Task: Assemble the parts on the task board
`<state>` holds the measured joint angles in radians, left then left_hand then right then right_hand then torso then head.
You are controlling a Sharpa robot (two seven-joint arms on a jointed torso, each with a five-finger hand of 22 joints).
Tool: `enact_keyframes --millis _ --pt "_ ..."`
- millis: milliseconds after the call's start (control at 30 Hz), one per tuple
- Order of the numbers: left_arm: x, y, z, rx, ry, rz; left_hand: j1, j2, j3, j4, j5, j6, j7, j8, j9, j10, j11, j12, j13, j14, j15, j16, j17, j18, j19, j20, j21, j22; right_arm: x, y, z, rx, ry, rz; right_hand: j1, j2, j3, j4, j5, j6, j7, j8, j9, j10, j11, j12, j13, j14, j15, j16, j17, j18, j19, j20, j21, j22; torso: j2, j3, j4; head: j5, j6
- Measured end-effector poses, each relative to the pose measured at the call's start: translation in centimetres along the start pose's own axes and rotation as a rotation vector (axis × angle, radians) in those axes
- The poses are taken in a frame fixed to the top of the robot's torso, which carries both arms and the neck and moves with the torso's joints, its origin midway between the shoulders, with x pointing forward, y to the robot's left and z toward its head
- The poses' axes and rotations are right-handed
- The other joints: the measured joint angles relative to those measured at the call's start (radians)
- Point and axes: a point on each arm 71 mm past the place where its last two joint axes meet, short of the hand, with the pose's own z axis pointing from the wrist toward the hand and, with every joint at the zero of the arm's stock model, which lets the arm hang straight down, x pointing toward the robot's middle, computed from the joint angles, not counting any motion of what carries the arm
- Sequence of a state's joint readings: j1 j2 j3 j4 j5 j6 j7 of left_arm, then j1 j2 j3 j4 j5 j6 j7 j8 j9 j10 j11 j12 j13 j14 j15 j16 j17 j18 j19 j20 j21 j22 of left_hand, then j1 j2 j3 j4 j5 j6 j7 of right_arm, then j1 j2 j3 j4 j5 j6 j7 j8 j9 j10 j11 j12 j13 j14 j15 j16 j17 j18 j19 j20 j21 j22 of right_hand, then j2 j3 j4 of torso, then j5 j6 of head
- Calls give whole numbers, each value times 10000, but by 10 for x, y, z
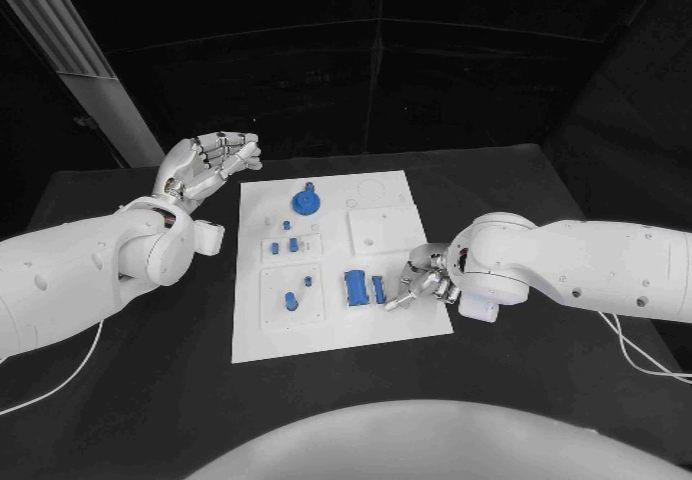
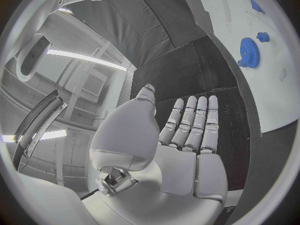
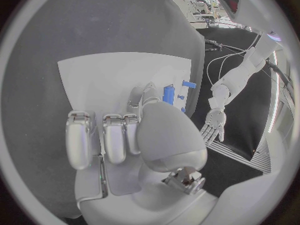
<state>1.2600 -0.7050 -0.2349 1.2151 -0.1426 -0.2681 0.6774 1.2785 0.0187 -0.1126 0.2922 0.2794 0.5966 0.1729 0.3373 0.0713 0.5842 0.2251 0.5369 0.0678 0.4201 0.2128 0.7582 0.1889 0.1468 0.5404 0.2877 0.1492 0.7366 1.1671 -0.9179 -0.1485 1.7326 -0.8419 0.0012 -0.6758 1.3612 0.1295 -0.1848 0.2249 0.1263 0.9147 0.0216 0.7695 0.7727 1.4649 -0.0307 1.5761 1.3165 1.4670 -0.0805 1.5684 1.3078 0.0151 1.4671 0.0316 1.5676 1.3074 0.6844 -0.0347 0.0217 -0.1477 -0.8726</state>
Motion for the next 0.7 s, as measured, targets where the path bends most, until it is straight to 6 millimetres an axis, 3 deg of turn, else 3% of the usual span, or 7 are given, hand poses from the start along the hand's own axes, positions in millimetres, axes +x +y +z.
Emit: enact_keyframes --millis 267,467,567,633,700 --pt "0 0 0 -3 -6 2 0 0 0 0 0 0 0 0 0 0 0 0 0 0 0 0 1 0 0 0 0 0 0 0 -1 -54 7 -6 158 -80 -82 -117 42 0 0 -37 32 0 0 -4 5 0 1 0 0 0 0 1 0 0 0 0 0 7 0" --pt "-2 0 -1 -12 -27 11 41 41 0 0 0 1 1 0 0 0 0 0 1 0 0 0 -23 0 0 0 0 -11 -2 -5 -9 -773 -278 384 241 -178 -297 -89 42 35 -35 -37 93 0 0 -26 4 0 2 0 -1 -1 0 1 0 0 0 10 -8 108 0" --pt "-2 1 -2 -23 -32 11 41 41 -34 3 0 1 0 0 1 0 0 0 1 0 0 0 -27 0 0 0 0 -10 -6 -4 -14 -1553 -746 914 2 -416 -468 26 154 106 -36 -37 154 2 -1 -135 -80 -31 -34 0 -1 0 -3 -1 0 0 -3 15 -18 174 0" --pt "-1 1 -2 -33 -24 2 41 41 -56 0 0 1 1 0 1 0 0 0 1 0 0 0 -48 0 0 0 0 -10 -11 0 -17 -2476 -1312 1577 -48 -466 -520 79 442 61 -35 -193 156 35 -35 -125 -129 -2 -76 0 -1 0 -35 -33 0 -1 -12 15 -18 213 100" --pt "0 2 -2 -48 -6 -16 -10 91 -114 24 0 1 1 47 -3 -41 32 54 -6 0 0 50 -89 0 0 0 0 -19 -18 7 -20 -3430 -1900 2206 -34 -452 -500 136 627 -339 73 -590 -27 36 -35 -84 -117 -4 -74 0 -2 -1 -35 -34 -65 0 -22 12 -8 266 243"
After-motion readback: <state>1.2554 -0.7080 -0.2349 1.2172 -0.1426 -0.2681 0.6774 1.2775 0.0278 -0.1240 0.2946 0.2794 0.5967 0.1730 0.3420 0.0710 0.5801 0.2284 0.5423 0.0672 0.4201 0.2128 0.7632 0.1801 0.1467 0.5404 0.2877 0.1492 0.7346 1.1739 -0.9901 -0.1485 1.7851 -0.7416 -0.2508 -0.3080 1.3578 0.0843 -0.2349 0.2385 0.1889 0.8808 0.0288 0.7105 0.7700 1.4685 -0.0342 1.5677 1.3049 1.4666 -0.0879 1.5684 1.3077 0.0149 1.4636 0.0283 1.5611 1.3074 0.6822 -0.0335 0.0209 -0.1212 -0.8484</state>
